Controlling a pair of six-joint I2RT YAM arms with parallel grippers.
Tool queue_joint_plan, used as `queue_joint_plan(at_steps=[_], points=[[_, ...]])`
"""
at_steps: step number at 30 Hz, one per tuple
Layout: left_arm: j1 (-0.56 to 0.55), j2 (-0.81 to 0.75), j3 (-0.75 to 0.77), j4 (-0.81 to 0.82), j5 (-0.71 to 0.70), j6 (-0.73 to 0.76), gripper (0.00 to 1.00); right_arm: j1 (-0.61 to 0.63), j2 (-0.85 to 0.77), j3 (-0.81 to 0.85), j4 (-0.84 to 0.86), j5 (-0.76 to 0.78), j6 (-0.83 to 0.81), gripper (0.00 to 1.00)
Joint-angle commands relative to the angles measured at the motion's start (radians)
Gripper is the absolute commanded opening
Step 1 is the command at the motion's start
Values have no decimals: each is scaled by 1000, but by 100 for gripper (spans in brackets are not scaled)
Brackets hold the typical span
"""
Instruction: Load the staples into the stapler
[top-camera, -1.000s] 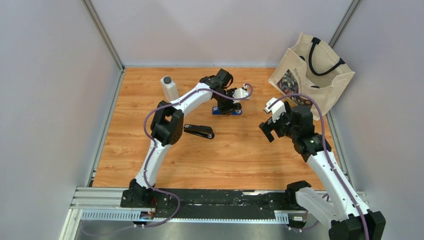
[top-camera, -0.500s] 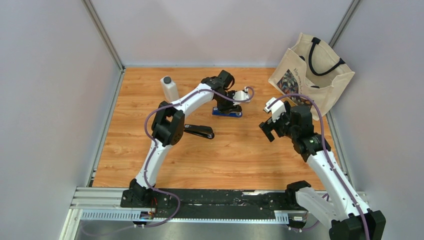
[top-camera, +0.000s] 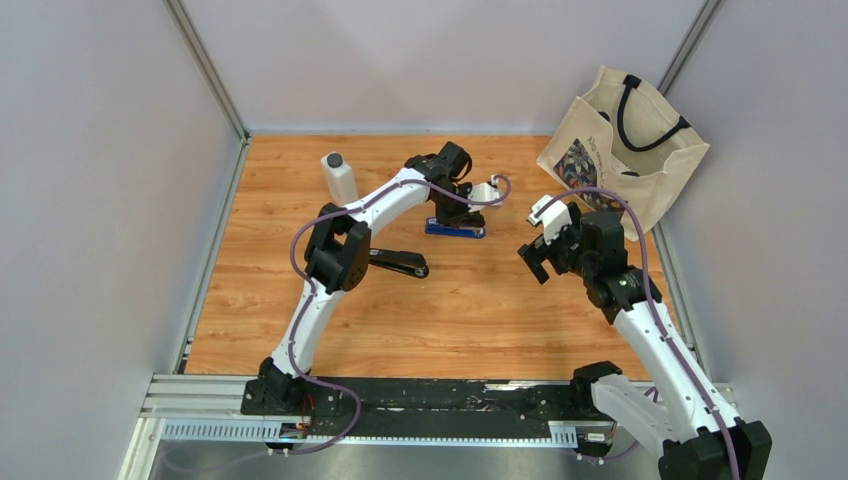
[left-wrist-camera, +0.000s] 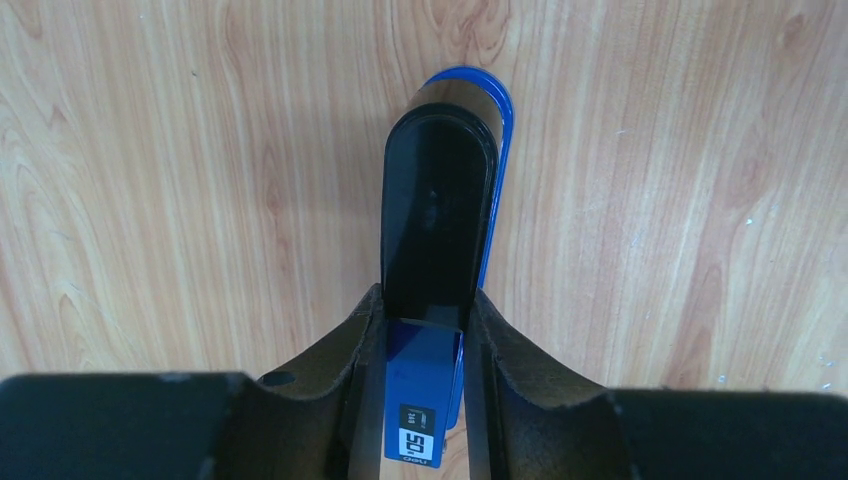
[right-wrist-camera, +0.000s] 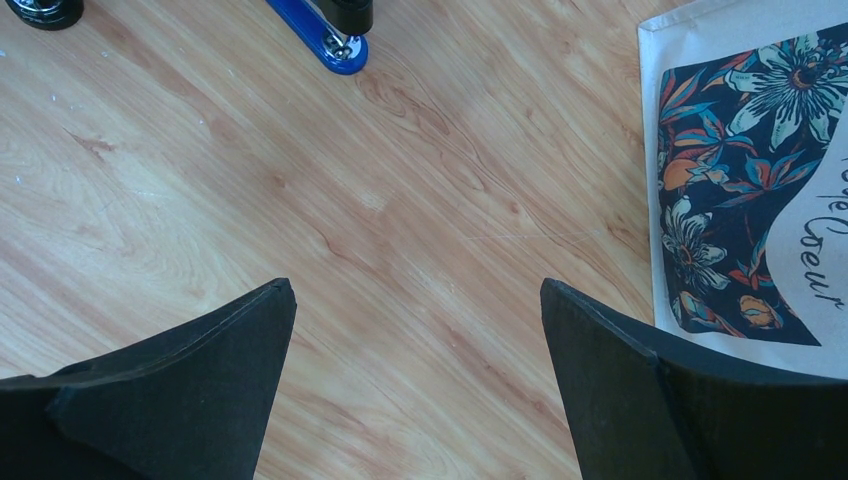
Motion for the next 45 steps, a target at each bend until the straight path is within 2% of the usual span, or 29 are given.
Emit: queue_joint_plan(at_steps=[1,7,13,19,24,27,32,40,45], points=[[-9,-102,37,-30,71,-63,0,5,-26,16,14,15,1,100],[-9,-264,14,-87,134,-135,0,4,-60,29,-17,-50,10,100],[-9,-461,-110,-125,217,-208,0,-8,-84,42,-48,-139,18,100],[-19,-659,-291,-167,272,-260,0,-10,-137,109,-133,-373,31,100],[-21,-866,-497,-74,275,-339,0,-7,-124,184,-209,-608,36,100],[-27,-955,-590,-32,272,-365,0,-7,-100,189,-152,-700,71,100],[-49,-1018,-676,-21,288,-400,0,13,-37,128,41,-812,232,100],[-113,-1064,-738,5,289,-431,0,117,29,141,155,-805,300,100],[-116,-1072,-732,-10,306,-428,0,183,66,99,201,-803,301,93]])
